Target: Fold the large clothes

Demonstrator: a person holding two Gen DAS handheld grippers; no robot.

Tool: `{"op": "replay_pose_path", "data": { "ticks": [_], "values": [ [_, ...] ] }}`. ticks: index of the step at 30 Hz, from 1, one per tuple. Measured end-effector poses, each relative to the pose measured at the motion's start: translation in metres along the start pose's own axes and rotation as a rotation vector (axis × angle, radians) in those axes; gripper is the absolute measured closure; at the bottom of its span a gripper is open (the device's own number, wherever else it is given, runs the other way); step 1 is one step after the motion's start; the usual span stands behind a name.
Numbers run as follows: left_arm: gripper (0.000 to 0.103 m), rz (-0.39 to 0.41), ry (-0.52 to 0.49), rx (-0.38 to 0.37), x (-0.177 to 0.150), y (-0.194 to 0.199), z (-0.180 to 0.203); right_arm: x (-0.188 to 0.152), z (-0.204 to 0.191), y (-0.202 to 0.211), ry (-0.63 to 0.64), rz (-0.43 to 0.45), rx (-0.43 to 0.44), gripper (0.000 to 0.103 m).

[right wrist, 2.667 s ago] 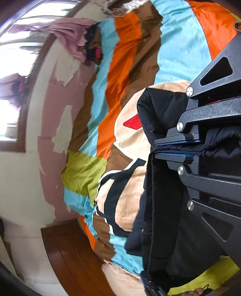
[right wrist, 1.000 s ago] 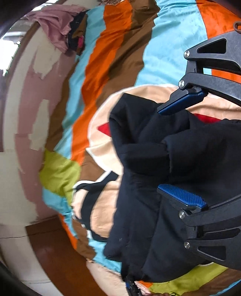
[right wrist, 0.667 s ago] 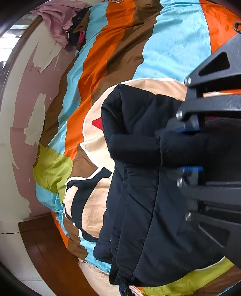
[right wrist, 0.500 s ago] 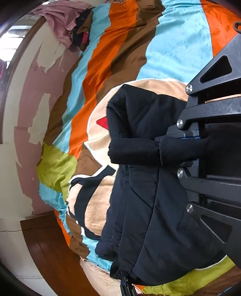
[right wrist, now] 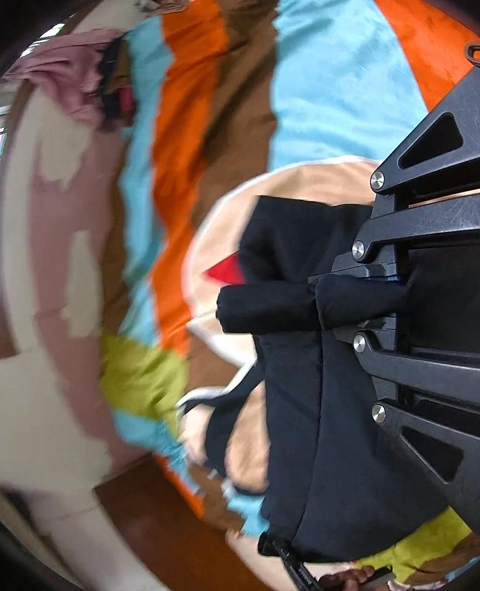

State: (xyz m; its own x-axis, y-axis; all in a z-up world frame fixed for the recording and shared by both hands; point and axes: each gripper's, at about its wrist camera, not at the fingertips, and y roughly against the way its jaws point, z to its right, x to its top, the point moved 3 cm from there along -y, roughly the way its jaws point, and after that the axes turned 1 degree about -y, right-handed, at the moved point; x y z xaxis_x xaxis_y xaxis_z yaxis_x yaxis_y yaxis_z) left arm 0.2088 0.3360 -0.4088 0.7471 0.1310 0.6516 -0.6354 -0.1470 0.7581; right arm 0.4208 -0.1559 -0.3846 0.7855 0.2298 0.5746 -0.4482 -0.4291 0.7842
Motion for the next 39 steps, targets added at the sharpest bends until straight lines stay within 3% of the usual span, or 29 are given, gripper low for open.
{"op": "replay_pose_path", "data": {
  "ticks": [3,8,14,16,18,22,26,29,32,34,35,36,39],
  "values": [
    [0.09,0.001,-0.012,0.034,-0.011,-0.017,0.001,-0.01,-0.001,-0.023,0.009,-0.033,-0.018,0.094],
    [0.084,-0.021,0.037,-0.01,-0.016,-0.029,-0.013,-0.016,0.006,-0.046,-0.021,-0.085,-0.004,0.093],
    [0.081,0.018,0.093,-0.047,-0.009,0.003,-0.019,-0.007,-0.001,-0.024,-0.025,-0.018,-0.009,0.082],
    [0.074,0.054,0.117,-0.058,-0.006,0.02,-0.025,-0.005,-0.004,-0.006,-0.011,0.019,0.002,0.068],
    [0.069,0.083,0.142,-0.053,-0.001,0.038,-0.031,0.0,-0.007,0.015,0.008,0.072,-0.011,0.045],
    [0.052,0.164,0.17,-0.013,-0.003,0.086,-0.024,0.008,-0.02,0.061,-0.005,0.178,-0.017,0.041],
    [0.043,0.219,0.135,-0.101,-0.031,0.117,0.018,-0.012,-0.072,0.103,0.079,0.296,0.035,0.022],
    [0.043,0.227,0.054,-0.117,-0.051,0.116,0.062,-0.039,-0.114,0.105,0.17,0.32,0.07,0.022],
    [0.043,0.18,0.034,-0.128,-0.058,0.096,0.093,-0.058,-0.141,0.086,0.209,0.303,0.073,0.023],
    [0.043,0.168,0.028,-0.106,-0.057,0.084,0.103,-0.064,-0.146,0.069,0.202,0.281,0.068,0.034],
    [0.043,0.166,0.024,-0.083,-0.055,0.077,0.107,-0.065,-0.146,0.06,0.202,0.27,0.047,0.049],
    [0.043,0.166,0.024,-0.071,-0.053,0.071,0.108,-0.065,-0.146,0.054,0.201,0.267,0.027,0.054],
    [0.042,0.131,0.014,-0.037,-0.045,0.047,0.113,-0.062,-0.142,0.033,0.187,0.245,0.012,0.055]
  ]
}}
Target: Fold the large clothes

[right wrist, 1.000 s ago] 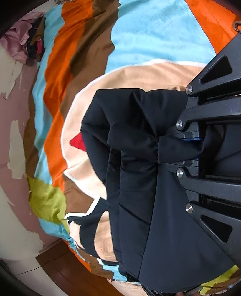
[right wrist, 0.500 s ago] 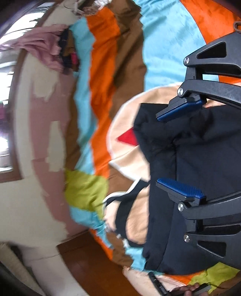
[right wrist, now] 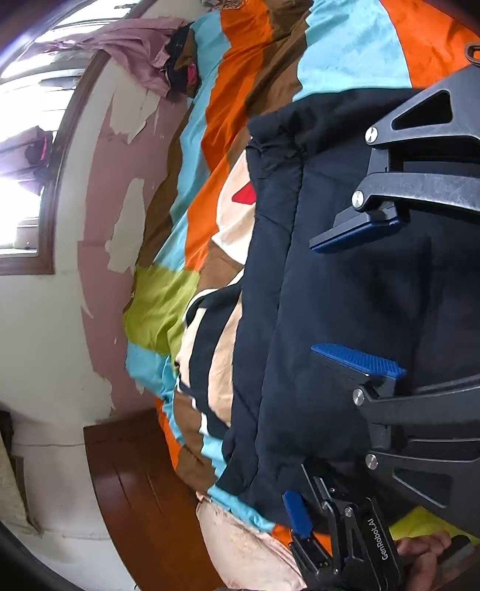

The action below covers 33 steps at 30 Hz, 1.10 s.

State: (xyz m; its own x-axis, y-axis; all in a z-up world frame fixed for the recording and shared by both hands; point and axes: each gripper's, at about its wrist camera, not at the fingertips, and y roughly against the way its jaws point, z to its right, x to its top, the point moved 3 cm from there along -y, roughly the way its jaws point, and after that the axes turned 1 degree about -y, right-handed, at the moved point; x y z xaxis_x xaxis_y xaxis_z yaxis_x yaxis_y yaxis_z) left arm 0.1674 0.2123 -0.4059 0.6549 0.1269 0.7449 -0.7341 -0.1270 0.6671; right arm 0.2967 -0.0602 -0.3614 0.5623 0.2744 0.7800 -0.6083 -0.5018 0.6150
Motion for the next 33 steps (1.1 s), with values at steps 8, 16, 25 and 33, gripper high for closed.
{"op": "replay_pose_path", "data": {
  "ticks": [8,16,25,33],
  "values": [
    [0.04,-0.049,-0.035,0.026,-0.005,-0.033,-0.008,-0.012,0.011,-0.044,-0.031,-0.124,-0.013,0.055],
    [0.039,-0.074,-0.025,0.017,-0.01,-0.044,-0.012,-0.015,0.016,-0.062,-0.057,-0.201,0.003,0.054],
    [0.039,-0.094,-0.013,0.0,-0.013,-0.047,-0.013,-0.021,0.019,-0.069,-0.064,-0.23,0.015,0.054],
    [0.039,-0.101,-0.015,-0.002,-0.015,-0.051,-0.013,-0.023,0.02,-0.074,-0.069,-0.247,0.017,0.054]
  ]
}}
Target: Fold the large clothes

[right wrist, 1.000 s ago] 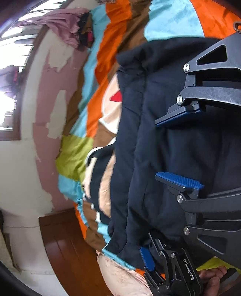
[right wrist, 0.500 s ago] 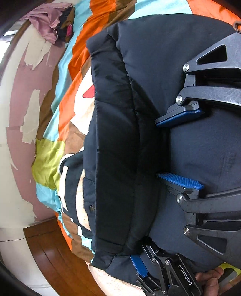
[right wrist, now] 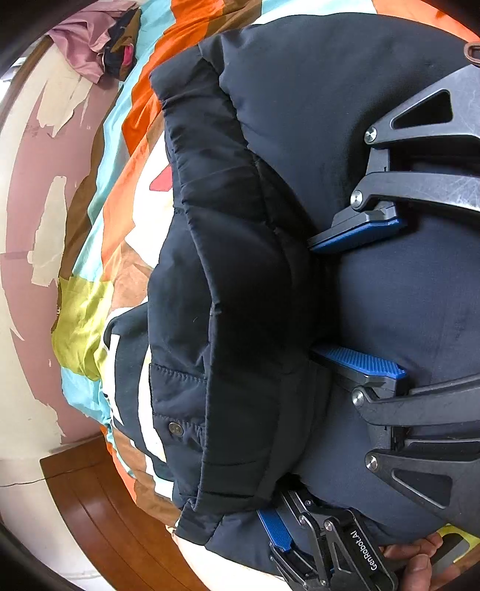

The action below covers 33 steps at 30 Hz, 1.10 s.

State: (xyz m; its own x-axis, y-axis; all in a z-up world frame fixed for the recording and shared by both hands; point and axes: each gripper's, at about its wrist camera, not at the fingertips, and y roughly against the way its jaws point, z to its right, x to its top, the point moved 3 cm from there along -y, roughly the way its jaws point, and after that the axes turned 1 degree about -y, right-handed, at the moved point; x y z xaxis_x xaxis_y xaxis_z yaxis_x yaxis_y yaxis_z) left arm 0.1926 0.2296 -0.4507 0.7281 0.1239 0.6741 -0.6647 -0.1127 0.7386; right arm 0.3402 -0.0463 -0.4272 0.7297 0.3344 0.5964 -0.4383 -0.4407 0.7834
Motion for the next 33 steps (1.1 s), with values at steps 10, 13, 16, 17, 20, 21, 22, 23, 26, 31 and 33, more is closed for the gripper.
{"op": "replay_pose_path", "data": {
  "ticks": [10,13,16,17,20,21,22,23,26,31,33],
  "values": [
    [0.039,-0.007,-0.001,-0.001,0.0,-0.002,-0.001,0.001,0.0,-0.003,-0.004,-0.015,-0.002,0.054],
    [0.037,0.024,-0.006,-0.015,0.001,0.008,-0.002,0.003,0.002,0.003,-0.009,0.005,0.03,0.049],
    [0.036,0.037,-0.01,-0.031,0.003,0.016,-0.009,0.006,0.005,0.016,0.003,0.04,0.054,0.034],
    [0.036,0.042,-0.01,-0.029,0.004,0.019,-0.013,0.007,0.006,0.022,0.023,0.063,0.036,0.032],
    [0.036,0.058,-0.002,-0.019,0.012,0.028,-0.027,0.013,0.013,0.036,0.039,0.111,0.014,0.03],
    [0.036,0.063,0.006,-0.011,0.016,0.031,-0.034,0.015,0.017,0.04,0.026,0.121,0.018,0.03],
    [0.036,0.066,0.012,0.0,0.018,0.034,-0.039,0.017,0.022,0.044,0.012,0.129,0.019,0.03],
    [0.036,0.071,0.025,0.019,0.022,0.037,-0.047,0.02,0.027,0.048,0.003,0.137,0.013,0.029],
    [0.036,0.061,0.067,0.045,0.026,0.044,-0.076,0.027,0.043,0.062,-0.003,0.157,-0.013,0.026],
    [0.036,0.038,0.045,0.044,0.018,0.057,-0.117,0.025,0.086,0.086,0.006,0.156,-0.024,0.015],
    [0.036,0.02,0.041,0.004,0.011,0.061,-0.132,0.019,0.11,0.094,-0.011,0.13,0.062,0.003]
  ]
}}
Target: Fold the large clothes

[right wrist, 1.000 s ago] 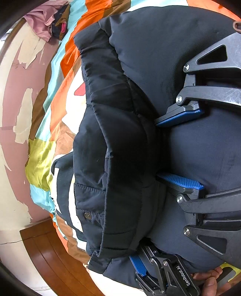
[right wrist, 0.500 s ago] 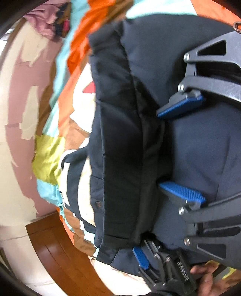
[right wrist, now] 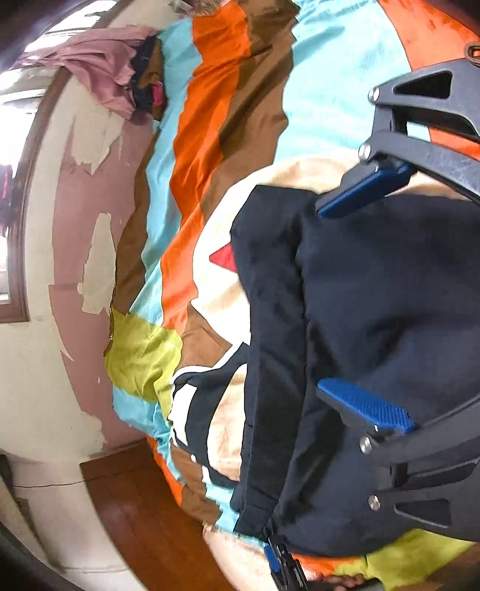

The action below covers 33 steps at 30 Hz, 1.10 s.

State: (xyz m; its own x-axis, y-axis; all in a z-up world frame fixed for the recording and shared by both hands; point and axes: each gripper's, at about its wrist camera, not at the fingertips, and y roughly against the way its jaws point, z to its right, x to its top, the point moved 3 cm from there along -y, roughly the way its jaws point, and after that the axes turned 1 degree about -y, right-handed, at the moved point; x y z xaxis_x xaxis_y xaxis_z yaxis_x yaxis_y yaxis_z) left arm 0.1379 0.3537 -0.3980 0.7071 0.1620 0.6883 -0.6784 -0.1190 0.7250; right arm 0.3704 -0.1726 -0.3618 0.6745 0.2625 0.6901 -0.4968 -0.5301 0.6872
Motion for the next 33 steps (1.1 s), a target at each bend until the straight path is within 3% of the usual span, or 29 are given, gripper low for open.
{"op": "replay_pose_path", "data": {
  "ticks": [4,8,14,19,23,33],
  "values": [
    [0.036,-0.047,0.018,-0.086,-0.016,0.0,-0.021,-0.017,0.043,0.001,-0.077,-0.098,0.095,0.002],
    [0.036,-0.105,0.101,-0.219,-0.03,-0.007,-0.03,-0.033,0.071,-0.005,-0.19,-0.14,0.147,0.001],
    [0.036,-0.146,0.137,-0.314,-0.031,-0.015,-0.026,-0.054,0.076,-0.025,-0.242,-0.212,0.227,0.001],
    [0.028,-0.172,0.131,-0.295,-0.031,-0.026,-0.02,-0.063,0.071,-0.037,-0.221,-0.254,0.252,0.0],
    [0.012,-0.19,0.243,-0.285,-0.031,-0.045,-0.033,-0.068,0.073,-0.042,-0.244,-0.265,0.263,0.0],
    [0.009,-0.22,0.378,-0.387,-0.035,-0.081,-0.044,-0.076,0.083,-0.068,-0.317,-0.295,0.338,0.0]
  ]
}}
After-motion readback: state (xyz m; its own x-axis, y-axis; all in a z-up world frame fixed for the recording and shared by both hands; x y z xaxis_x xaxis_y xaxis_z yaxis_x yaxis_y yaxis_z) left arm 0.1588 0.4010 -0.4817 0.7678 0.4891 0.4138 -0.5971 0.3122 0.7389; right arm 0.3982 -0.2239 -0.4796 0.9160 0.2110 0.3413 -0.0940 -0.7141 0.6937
